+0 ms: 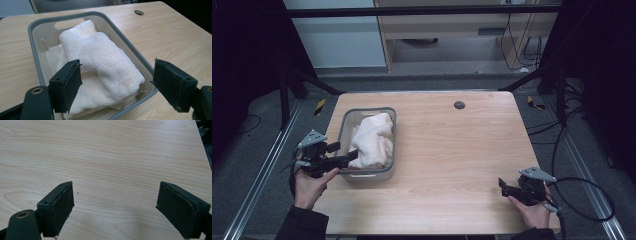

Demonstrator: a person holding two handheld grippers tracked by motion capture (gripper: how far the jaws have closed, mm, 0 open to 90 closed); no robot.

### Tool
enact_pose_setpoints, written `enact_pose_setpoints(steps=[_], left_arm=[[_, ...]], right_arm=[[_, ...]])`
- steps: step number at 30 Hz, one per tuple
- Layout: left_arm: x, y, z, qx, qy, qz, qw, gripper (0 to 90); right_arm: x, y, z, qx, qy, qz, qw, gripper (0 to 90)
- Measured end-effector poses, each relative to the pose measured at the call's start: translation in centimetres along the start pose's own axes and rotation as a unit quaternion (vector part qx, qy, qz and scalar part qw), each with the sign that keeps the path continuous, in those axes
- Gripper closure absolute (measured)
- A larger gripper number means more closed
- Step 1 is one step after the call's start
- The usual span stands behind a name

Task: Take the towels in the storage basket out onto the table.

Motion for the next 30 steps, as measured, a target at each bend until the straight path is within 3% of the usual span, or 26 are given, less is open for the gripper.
enact_pose_setpoints(steps=[17,30], left_arm=[[1.8,1.6,0.2,0.02,0.001,-0.047,0.9987,21.7],[4.0,1.8,0.5,0.026,0.002,-0.092,0.9954,19.7]], right_arm=[[0.1,-0.2,0.0,-0.001,0.002,-0.006,1.0,13.6],[0.2,-0.3,0.0,-0.002,0.005,-0.013,0.9999,13.4]])
Point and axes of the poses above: each handheld gripper's, and its own axes: x roughly forward along the jaws, y roughly out of its top, z roughly to its right, the point moved 7 cm from there along x, roughly forward along the jaws, and after that the axes turned 7 degrees about z, right-handed, at the moved point
